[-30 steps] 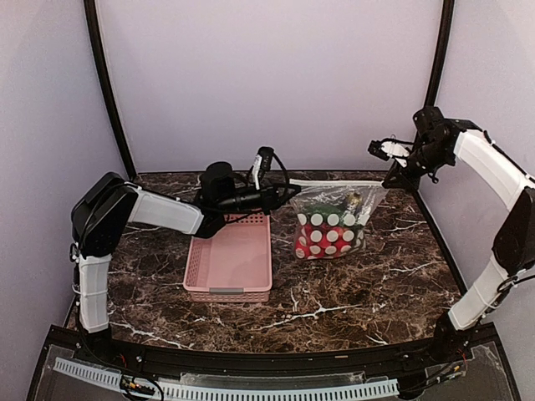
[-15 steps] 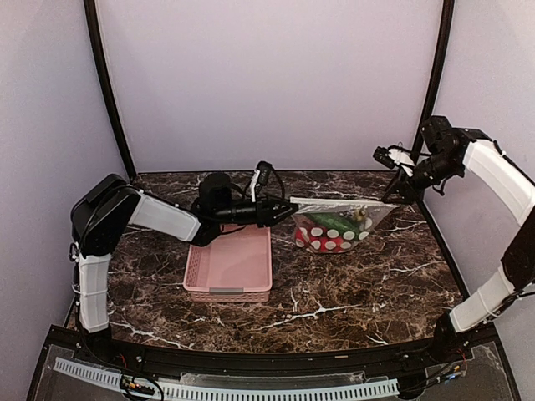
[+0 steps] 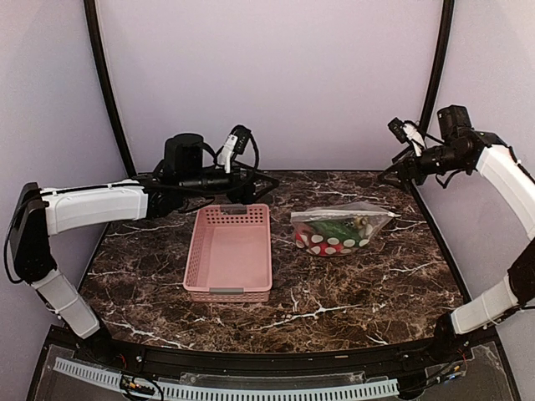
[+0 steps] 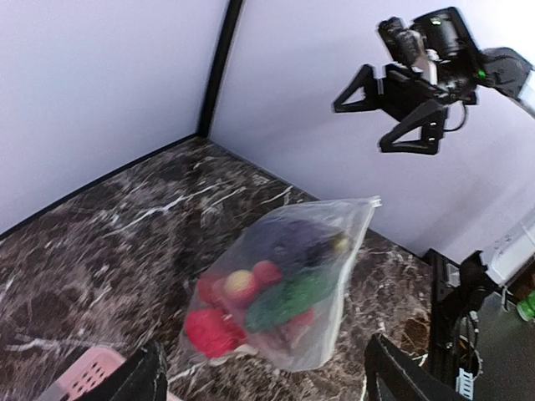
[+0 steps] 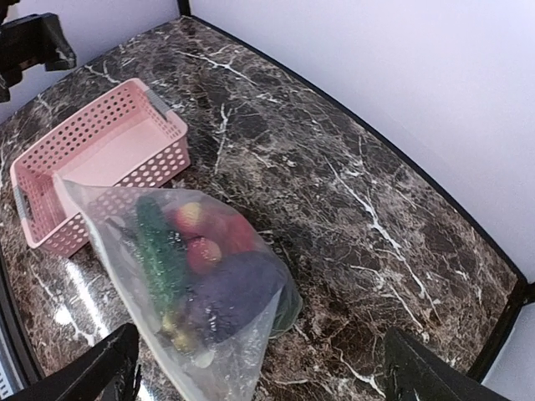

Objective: Place the food in the zip-top bag and seal the zipper
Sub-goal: Zip the zipper on the zipper food storage bag, then reset both arms

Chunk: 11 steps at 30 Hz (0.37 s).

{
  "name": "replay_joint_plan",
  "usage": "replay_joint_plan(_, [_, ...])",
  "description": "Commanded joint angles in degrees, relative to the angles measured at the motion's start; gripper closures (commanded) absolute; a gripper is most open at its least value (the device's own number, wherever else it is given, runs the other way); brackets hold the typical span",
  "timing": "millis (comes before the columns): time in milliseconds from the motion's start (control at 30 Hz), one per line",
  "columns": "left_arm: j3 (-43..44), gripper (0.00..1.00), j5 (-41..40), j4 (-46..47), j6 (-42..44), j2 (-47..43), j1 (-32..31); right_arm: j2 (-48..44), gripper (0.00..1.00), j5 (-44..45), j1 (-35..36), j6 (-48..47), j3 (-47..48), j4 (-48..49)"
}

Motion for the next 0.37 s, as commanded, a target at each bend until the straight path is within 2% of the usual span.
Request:
replay_joint_plan(0, [2.68, 0.17, -18.18, -24.44, 6.85, -4.4, 1.74, -0.96, 0.01, 1.49, -1.88, 13.11, -6.21, 17.75])
replay_joint_plan(100, [3.53, 0.04, -29.83, -32.68, 8.83, -7.89, 2.5, -2.61, 0.01, 9.53, -1.88, 19.57, -9.9, 26.03])
replay_joint_plan(200, [2.92, 0.01, -37.96, -36.39, 11.62, -11.63, 3.36, -3.71, 0.01, 14.83, -1.86, 23.02, -11.38, 30.22])
replay_joint_plan(333, [-0.32, 0.01, -42.91, -35.56, 14.24, -14.54, 5.33, -5.11, 0.01, 13.66, -1.87, 24.02, -13.19, 32.51])
